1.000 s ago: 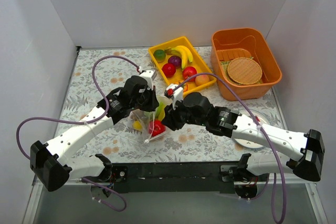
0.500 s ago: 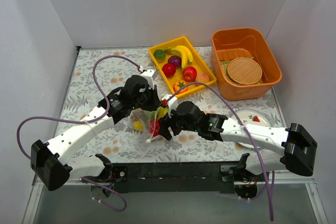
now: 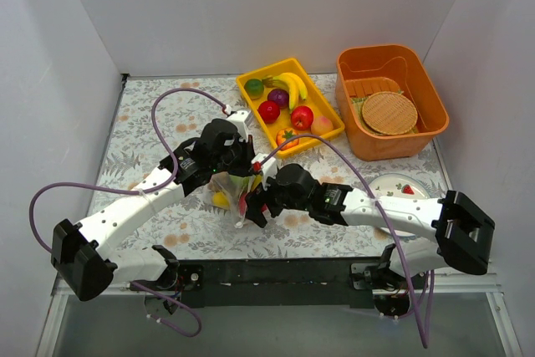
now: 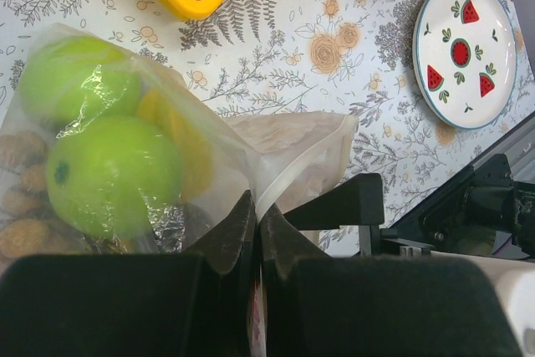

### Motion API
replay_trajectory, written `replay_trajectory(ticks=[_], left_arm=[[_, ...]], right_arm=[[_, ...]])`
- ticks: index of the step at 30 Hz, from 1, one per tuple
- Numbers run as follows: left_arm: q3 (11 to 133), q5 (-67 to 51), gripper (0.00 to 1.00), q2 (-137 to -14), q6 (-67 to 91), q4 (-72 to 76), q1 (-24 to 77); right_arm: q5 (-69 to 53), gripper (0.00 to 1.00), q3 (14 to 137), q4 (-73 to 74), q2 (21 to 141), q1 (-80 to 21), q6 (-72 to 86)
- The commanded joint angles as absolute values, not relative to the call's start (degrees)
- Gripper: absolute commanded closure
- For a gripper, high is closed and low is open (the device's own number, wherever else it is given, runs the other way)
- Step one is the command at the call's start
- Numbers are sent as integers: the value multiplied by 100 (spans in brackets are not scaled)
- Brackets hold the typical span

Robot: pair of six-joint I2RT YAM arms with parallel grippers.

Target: Open the zip-top bag and remove the fake food

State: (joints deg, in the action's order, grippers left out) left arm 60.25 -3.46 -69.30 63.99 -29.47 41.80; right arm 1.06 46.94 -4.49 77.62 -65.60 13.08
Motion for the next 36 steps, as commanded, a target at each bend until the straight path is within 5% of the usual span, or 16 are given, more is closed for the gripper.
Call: replay_trajectory(ticks=[1,7,10,12,15,36], left_arm=[[6082,-387,100,-6891,6451,-2786,4192],[5986,-133,100,-6856,6521,-2760,4192],[5898,234,100,-6751,6592,-2733,4192],[5801,421,100,-6689,6618,-2716,4192],[5713,808,100,-6627,6627,-2742,4192],[5309,1784,100,-6644,6398,-2865,3632]], right_arm=[[132,2,4641,-861,7831,-6557,1230],[35,8,4729,-888,8051,-6565,1283],[44,18,4746,-879,8077,-6565,1301],[44,35,4764,-853,8025,-6557,1336],[88,41,4868,-748,7919,-6557,1327],[440,52,5967,-396,8138,-6126,1205]])
